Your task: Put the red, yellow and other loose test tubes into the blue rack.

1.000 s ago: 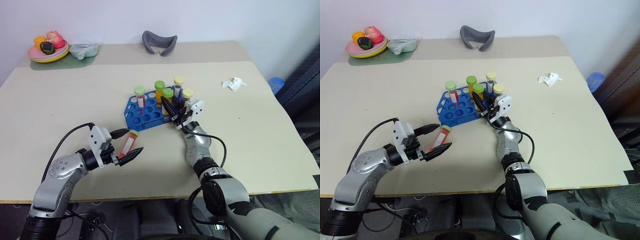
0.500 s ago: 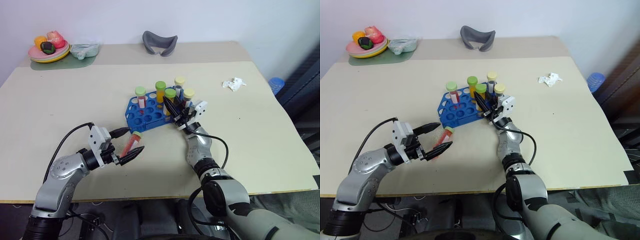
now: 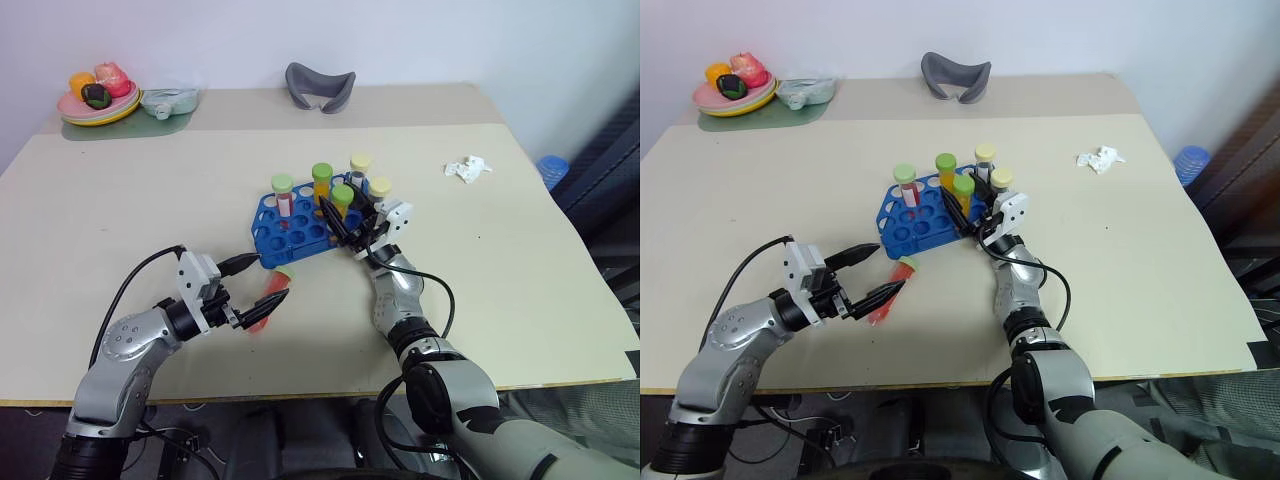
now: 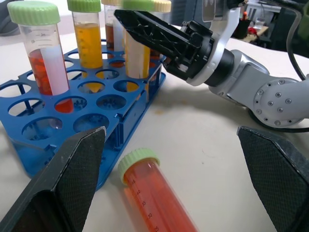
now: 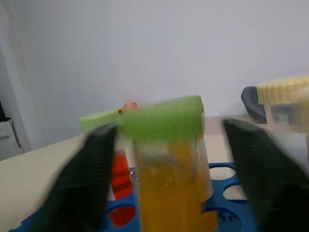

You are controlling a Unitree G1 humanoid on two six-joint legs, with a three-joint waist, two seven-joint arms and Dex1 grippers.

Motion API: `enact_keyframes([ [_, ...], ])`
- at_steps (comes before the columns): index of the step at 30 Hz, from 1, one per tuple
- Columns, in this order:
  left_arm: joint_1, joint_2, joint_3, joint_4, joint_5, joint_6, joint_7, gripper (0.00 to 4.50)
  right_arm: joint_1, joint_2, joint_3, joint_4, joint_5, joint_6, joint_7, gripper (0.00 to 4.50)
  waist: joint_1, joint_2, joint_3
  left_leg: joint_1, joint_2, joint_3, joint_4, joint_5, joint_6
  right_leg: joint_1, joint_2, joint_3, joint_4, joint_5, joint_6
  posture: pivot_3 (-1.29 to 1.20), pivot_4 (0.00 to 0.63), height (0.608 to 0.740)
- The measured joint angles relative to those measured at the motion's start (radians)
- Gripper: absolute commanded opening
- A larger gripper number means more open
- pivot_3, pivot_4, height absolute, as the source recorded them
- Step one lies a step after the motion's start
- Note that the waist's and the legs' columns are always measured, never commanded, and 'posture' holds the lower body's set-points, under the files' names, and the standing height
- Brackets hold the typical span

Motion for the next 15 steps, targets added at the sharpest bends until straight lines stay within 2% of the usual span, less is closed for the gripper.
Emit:
enact_keyframes([
  [8,0.001,-0.008,0.0,0.008,0.001,-0.013,-0.001,4.5,0.034,0.001,0.033,-0.061,-0.049,-0.015,-0.087,4.47,0.002,0.0,0.0,0.0,0.0,0.0,0.0,0.0,0.0,0.0,0.0,0.0,0.0,0.0,0.0,0.0,0.15,0.74],
  [15,-0.008,-0.016,-0.008,0.043,0.003,-0.022,-0.011,4.5,0.187,-0.043,0.108,-0.312,-0.118,0.083,-0.169,4.47,0.007,0.0,0.0,0.0,0.0,0.0,0.0,0.0,0.0,0.0,-0.001,0.0,-0.001,0.0,0.0,0.0,0.15,0.74],
])
